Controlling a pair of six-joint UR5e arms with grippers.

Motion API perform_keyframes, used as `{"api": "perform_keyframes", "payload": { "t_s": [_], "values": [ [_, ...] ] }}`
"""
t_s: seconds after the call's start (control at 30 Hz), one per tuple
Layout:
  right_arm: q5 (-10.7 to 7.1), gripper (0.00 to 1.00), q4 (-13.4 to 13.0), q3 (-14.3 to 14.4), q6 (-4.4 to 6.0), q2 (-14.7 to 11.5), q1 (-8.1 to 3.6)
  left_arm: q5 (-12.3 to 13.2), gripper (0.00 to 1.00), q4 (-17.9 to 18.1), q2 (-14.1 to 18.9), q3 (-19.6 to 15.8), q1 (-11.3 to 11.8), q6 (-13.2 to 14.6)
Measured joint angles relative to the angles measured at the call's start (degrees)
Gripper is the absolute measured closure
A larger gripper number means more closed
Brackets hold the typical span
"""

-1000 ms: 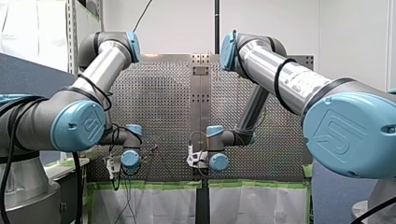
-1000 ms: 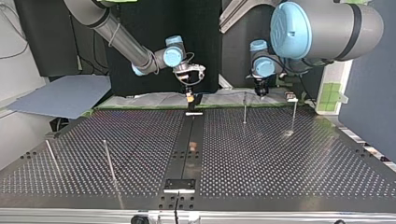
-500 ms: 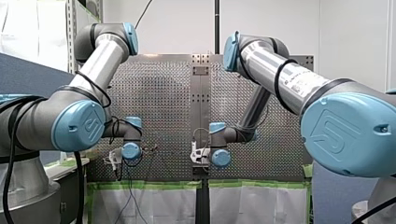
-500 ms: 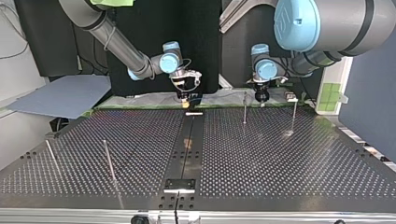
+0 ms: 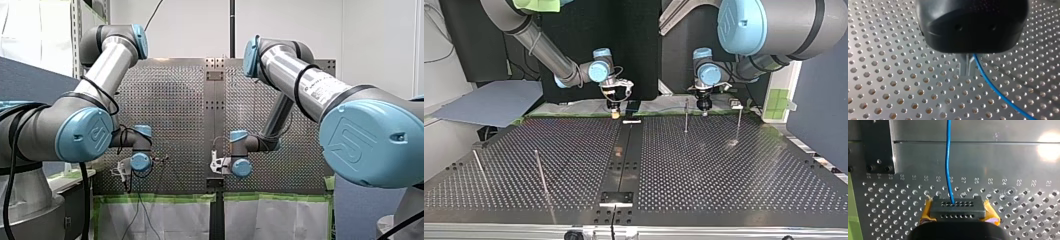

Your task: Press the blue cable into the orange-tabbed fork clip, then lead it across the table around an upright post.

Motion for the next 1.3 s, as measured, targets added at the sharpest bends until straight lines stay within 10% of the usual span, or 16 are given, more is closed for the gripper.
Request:
{"api": "perform_keyframes", "payload": {
  "t_s": [0.2,0.27,0.33,0.63,1.3],
  "values": [
    [-0.03,1.0,0.04,0.0,-0.05,0.06,-0.2,0.11,0.51,-0.26,-0.01,-0.02,0.3,0.75],
    [-0.03,1.0,0.04,-0.01,-0.06,0.1,-0.22,0.71,0.06,-0.5,-0.01,-0.05,0.49,0.79],
    [-0.04,1.0,0.08,0.0,-0.06,0.13,-0.23,1.17,0.0,-0.99,-0.01,-0.04,0.62,0.73],
    [-0.04,1.0,0.05,-0.01,-0.06,0.16,-0.24,0.22,0.0,-3.55,-0.01,-0.04,0.2,0.48],
    [-0.03,1.0,0.19,0.0,-0.06,0.39,-0.25,6.75,0.0,-7.75,1.31,-3.89,0.26,0.5]
  ]
}}
